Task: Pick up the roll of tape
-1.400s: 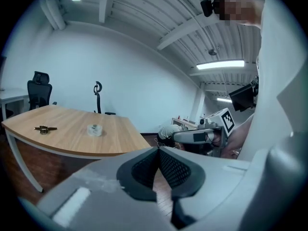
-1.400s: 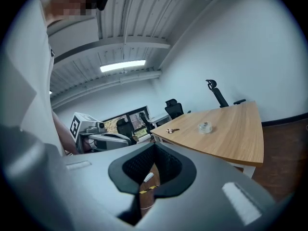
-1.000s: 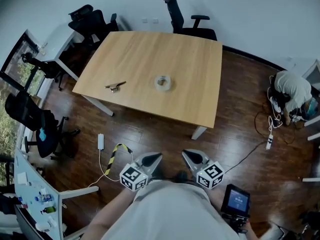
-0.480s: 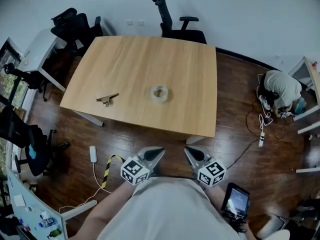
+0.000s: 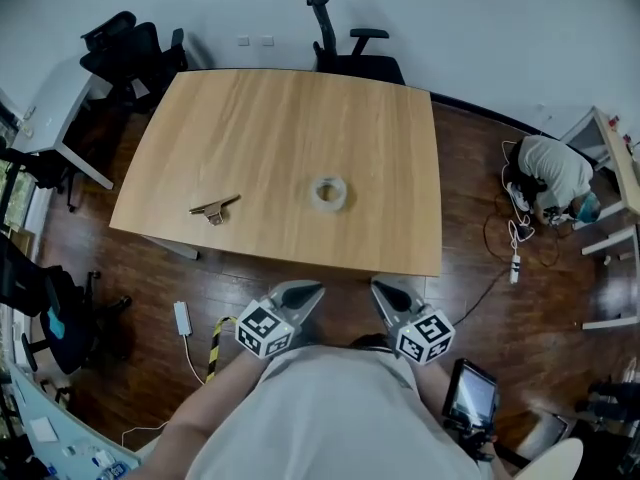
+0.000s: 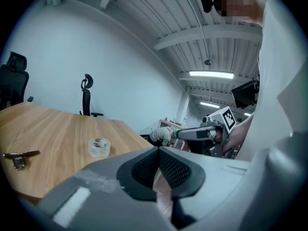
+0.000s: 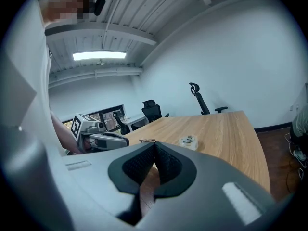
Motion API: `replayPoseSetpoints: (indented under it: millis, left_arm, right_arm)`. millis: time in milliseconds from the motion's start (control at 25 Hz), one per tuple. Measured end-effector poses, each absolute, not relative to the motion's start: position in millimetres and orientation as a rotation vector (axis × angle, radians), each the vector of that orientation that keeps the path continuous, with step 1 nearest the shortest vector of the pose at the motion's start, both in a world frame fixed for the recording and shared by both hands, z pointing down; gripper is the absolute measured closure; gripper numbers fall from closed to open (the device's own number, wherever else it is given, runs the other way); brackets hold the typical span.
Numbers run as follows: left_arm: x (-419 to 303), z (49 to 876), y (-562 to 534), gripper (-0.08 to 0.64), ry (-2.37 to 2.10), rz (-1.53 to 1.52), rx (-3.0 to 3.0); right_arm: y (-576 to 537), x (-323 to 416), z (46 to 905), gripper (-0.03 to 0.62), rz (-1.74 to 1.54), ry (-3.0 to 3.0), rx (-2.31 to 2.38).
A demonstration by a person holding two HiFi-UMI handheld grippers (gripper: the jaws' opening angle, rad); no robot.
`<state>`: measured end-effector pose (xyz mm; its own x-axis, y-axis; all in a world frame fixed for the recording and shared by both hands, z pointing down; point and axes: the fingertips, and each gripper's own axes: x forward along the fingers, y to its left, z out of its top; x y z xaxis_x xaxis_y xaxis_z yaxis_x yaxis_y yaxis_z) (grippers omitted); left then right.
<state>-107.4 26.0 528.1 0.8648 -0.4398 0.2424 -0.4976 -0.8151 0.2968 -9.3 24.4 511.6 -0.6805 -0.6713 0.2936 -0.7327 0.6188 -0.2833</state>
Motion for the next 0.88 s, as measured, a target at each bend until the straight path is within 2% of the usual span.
replayPoseSetpoints:
  millis: [600,880]
  left_arm:
    - [-148,539,-6,0.555,-0.78,0.259,2.635]
    - [-141,545,-31,0.555,-0.794,0.319,2.602]
  right_arm:
    - [-14,-40,521,0.586,0.601,-2.68,1.125]
    - [-49,-36,519,0.586,0.613,-2.707,1.088]
